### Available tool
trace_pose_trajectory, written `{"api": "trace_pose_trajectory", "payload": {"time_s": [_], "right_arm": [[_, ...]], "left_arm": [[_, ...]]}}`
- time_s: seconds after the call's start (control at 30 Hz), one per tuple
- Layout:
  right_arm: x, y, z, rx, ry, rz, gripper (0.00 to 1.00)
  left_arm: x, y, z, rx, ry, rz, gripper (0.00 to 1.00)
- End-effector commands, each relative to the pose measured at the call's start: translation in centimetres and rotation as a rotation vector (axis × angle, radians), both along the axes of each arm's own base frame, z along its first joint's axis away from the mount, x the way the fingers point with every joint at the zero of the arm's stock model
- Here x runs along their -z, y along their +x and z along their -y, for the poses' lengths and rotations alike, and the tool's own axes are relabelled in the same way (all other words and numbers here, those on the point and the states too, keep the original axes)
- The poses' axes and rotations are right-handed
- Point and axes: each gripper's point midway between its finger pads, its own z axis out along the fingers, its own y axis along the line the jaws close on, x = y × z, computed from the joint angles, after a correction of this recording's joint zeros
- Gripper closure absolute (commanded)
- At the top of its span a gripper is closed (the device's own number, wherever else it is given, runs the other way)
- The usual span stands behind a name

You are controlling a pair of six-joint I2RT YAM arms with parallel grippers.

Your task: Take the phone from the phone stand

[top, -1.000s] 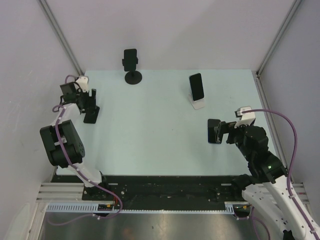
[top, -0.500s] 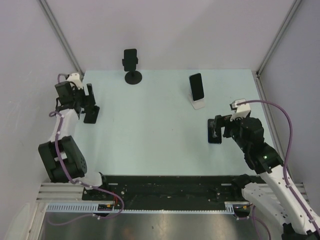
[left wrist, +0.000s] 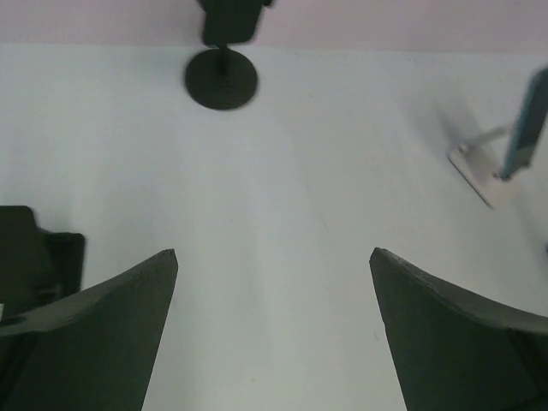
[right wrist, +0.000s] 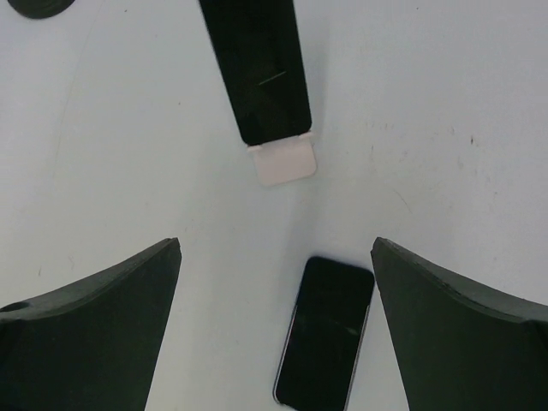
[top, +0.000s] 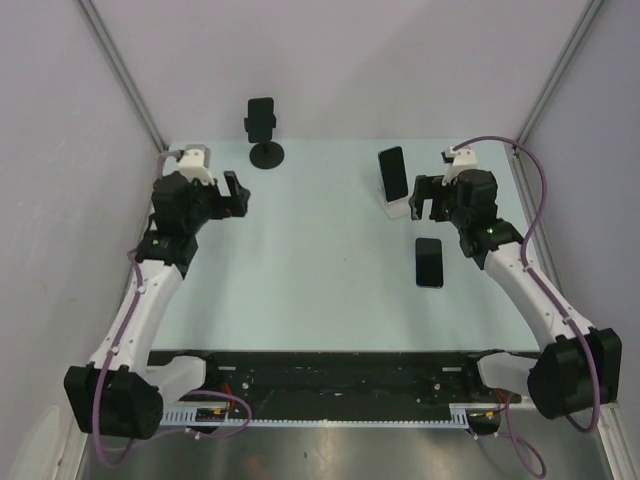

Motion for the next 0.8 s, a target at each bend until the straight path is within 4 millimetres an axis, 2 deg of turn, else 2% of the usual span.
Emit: {"api": "trace_pose_trajectory", "payload": {"time_s": [0.0, 0.03, 0.07, 0.1, 0.17, 0.2, 0.23, 0.3, 0.33, 0.43, 0.53, 0.57, 0.77], "right_arm": [[-2.6, 4.7, -0.5, -0.051, 0.119, 0.107, 0.0], [-2.4, 5.4, -0.3, -0.052, 0.115, 0.11, 0.0], [-1.6, 5.9, 0.0, -0.048, 0.107, 0.093, 0.0], [-2.1, 7.3, -0.1, -0.062, 0.112, 0.132, 0.0], [-1.8, 8.7, 0.3, -0.066, 0.101, 0.147, 0.0], [-2.6, 9.5, 0.3, -0.071, 0.102, 0.173, 0.0], [-1.2, 10.6, 0.4, -0.07, 0.098, 0.147, 0.0], [-1.8, 12.1, -0.1, -0.088, 0.099, 0.159, 0.0], [-0.5, 12.9, -0.3, -0.097, 0.094, 0.135, 0.0], [0.2, 14.9, -1.2, -0.127, 0.095, 0.138, 0.0], [-0.4, 16.6, -2.0, -0.163, 0.098, 0.157, 0.0], [0.7, 17.1, -2.5, -0.17, 0.096, 0.134, 0.0], [2.2, 19.4, -4.9, -0.227, 0.052, 0.104, 0.0]], "left_arm": [[2.0, -3.6, 6.0, 0.185, 0.011, -0.045, 0.0], [3.3, -4.2, 6.3, 0.188, 0.032, -0.067, 0.0], [3.6, -4.9, 7.1, 0.218, 0.031, -0.069, 0.0], [3.6, -5.9, 8.2, 0.262, 0.026, -0.06, 0.0], [5.5, -7.2, 9.1, 0.309, 0.022, -0.093, 0.0], [5.9, -7.9, 9.4, 0.329, 0.023, -0.096, 0.0], [7.6, -8.5, 9.4, 0.335, 0.031, -0.13, 0.0], [8.8, -8.9, 9.2, 0.339, 0.045, -0.149, 0.0], [9.8, -9.3, 9.0, 0.34, 0.051, -0.168, 0.0], [10.8, -9.4, 8.9, 0.344, 0.071, -0.184, 0.0], [10.8, -8.7, 8.8, 0.34, 0.101, -0.186, 0.0], [10.8, -8.5, 8.7, 0.339, 0.112, -0.186, 0.0], [12.0, -8.0, 9.4, 0.37, 0.111, -0.234, 0.0]]}}
